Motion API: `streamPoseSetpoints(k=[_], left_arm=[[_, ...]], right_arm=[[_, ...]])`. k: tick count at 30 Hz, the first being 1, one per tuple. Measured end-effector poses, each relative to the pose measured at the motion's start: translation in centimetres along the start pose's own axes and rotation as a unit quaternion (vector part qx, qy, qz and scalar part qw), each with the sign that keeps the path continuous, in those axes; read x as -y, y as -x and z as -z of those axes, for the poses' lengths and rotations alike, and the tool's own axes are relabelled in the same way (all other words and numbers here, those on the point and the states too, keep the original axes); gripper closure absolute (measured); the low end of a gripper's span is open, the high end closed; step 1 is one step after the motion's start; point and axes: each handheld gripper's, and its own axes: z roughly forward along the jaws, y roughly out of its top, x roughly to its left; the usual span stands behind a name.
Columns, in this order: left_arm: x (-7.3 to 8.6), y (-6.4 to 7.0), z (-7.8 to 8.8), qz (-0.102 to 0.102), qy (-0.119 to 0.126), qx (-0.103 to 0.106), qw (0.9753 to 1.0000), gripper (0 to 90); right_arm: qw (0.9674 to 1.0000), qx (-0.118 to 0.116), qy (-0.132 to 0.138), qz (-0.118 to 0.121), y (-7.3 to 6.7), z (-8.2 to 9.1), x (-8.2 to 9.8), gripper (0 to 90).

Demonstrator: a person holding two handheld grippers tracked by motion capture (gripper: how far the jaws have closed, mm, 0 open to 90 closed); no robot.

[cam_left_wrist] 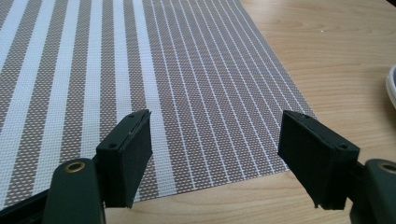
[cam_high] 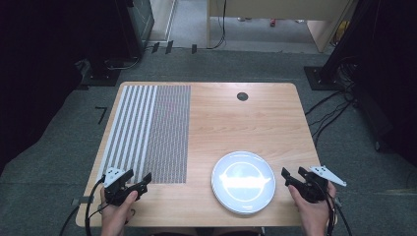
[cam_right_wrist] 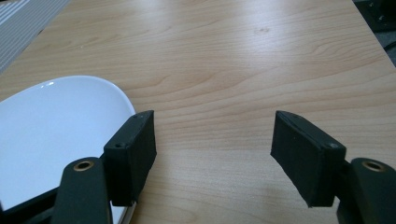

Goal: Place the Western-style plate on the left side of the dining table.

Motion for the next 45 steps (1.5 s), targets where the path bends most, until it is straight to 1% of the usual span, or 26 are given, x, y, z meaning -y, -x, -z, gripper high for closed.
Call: streamPoseSetpoints(k=[6, 9, 11, 14, 15, 17, 18, 20, 21, 23, 25, 26, 27, 28, 29, 30, 31, 32, 34, 37, 38, 39, 41, 43, 44, 45], left_arm=[[0.0, 0.2, 0.0, -0.002, -0.002, 0.001, 1.0000, 26.2], [0.0, 0.2, 0.0, 0.003, -0.001, 0.002, 1.0000, 26.2], [0.1, 0.2, 0.0, 0.006, -0.003, 0.002, 1.0000, 26.2], [0.0, 0.4, -0.1, 0.009, -0.004, 0.002, 1.0000, 26.3], [-0.1, 0.8, -0.1, 0.006, -0.002, 0.006, 1.0000, 26.4], [-0.2, 1.1, 0.0, 0.001, -0.001, 0.006, 1.0000, 26.4], [-0.4, 1.6, 0.1, -0.004, 0.004, 0.012, 0.9999, 26.4], [-0.4, 1.9, 0.0, -0.009, 0.003, 0.013, 0.9999, 26.4], [-0.3, 2.1, -0.1, -0.012, 0.002, 0.014, 0.9998, 26.4], [-0.2, 2.4, -0.5, -0.012, -0.004, 0.017, 0.9998, 26.4], [-0.1, 3.0, -0.9, -0.018, -0.009, 0.024, 0.9995, 26.4], [-0.1, 3.0, -0.9, -0.018, -0.009, 0.024, 0.9995, 26.4], [-0.1, 3.2, -0.9, -0.020, -0.010, 0.025, 0.9994, 26.4], [-0.2, 3.4, -1.0, -0.020, -0.009, 0.026, 0.9994, 26.4], [-0.2, 3.7, -1.0, -0.018, -0.009, 0.028, 0.9994, 26.4], [-0.2, 3.9, -1.0, -0.019, -0.008, 0.030, 0.9993, 26.4], [-0.2, 4.2, -1.1, -0.020, -0.007, 0.032, 0.9993, 26.4], [-0.3, 4.8, -1.2, -0.026, -0.008, 0.036, 0.9990, 26.4], [-0.3, 5.1, -1.3, -0.028, -0.009, 0.039, 0.9988, 26.4], [-0.3, 6.0, -1.5, -0.031, -0.009, 0.047, 0.9984, 26.4], [-0.3, 6.2, -1.5, -0.033, -0.009, 0.050, 0.9982, 26.4], [-0.4, 6.7, -1.7, -0.033, -0.010, 0.055, 0.9979, 26.5], [-0.4, 7.0, -1.9, -0.034, -0.011, 0.057, 0.9977, 27.0], [-0.4, 7.8, -2.2, -0.038, -0.013, 0.066, 0.9970, 27.9], [-0.4, 7.8, -2.2, -0.038, -0.013, 0.066, 0.9970, 28.0], [-0.4, 8.5, -2.6, -0.042, -0.016, 0.072, 0.9964, 28.0]], right_arm=[[0.9999, -0.004, 0.004, -0.011, 0.2, 0.1, 0.0, 33.3], [0.9998, -0.006, 0.007, -0.018, 0.3, 0.2, 0.0, 33.9], [0.9991, -0.013, 0.016, -0.036, 0.6, 0.5, -0.2, 36.4], [0.9991, -0.014, 0.017, -0.037, 0.7, 0.6, -0.1, 37.9], [0.9993, -0.019, 0.012, -0.031, 0.7, 0.6, 0.0, 39.2], [0.9993, -0.022, 0.010, -0.029, 0.8, 0.6, 0.0, 40.6], [0.9991, -0.029, 0.009, -0.032, 0.8, 0.7, 0.1, 44.7], [0.9990, -0.033, 0.010, -0.030, 0.8, 0.7, 0.1, 45.6], [0.9987, -0.042, 0.012, -0.026, 0.6, 0.8, 0.0, 46.5], [0.9986, -0.045, 0.013, -0.025, 0.6, 0.8, 0.0, 46.6], [0.9982, -0.054, 0.013, -0.024, 0.2, 0.7, -0.1, 47.4], [0.9982, -0.054, 0.013, -0.024, 0.2, 0.7, -0.1, 47.4], [0.9973, -0.067, 0.010, -0.027, -0.1, 0.4, 0.0, 48.3], [0.9973, -0.067, 0.010, -0.027, -0.1, 0.4, 0.0, 48.3], [0.9966, -0.077, 0.004, -0.029, -0.4, 0.1, 0.1, 49.6], [0.9965, -0.079, 0.001, -0.027, -0.5, 0.0, 0.2, 50.1], [0.9965, -0.079, 0.001, -0.027, -0.5, 0.0, 0.2, 50.1], [0.9960, -0.086, -0.002, -0.024, -0.9, -0.1, 0.2, 51.2], [0.9959, -0.088, -0.003, -0.022, -1.0, -0.2, 0.2, 51.7], [0.9954, -0.094, -0.001, -0.018, -1.3, -0.2, 0.3, 55.6], [0.9956, -0.093, -0.001, -0.015, -1.4, -0.2, 0.4, 57.8], [0.9958, -0.090, 0.000, -0.017, -1.6, -0.3, 0.6, 59.7], [0.9957, -0.090, -0.001, -0.020, -1.6, -0.4, 0.6, 61.4], [0.9939, -0.104, 0.002, -0.035, -1.8, -0.6, 0.7, 62.6], [0.9939, -0.104, 0.002, -0.035, -1.8, -0.6, 0.7, 62.6], [0.9940, -0.104, 0.003, -0.032, -1.9, -0.6, 0.7, 61.8]])
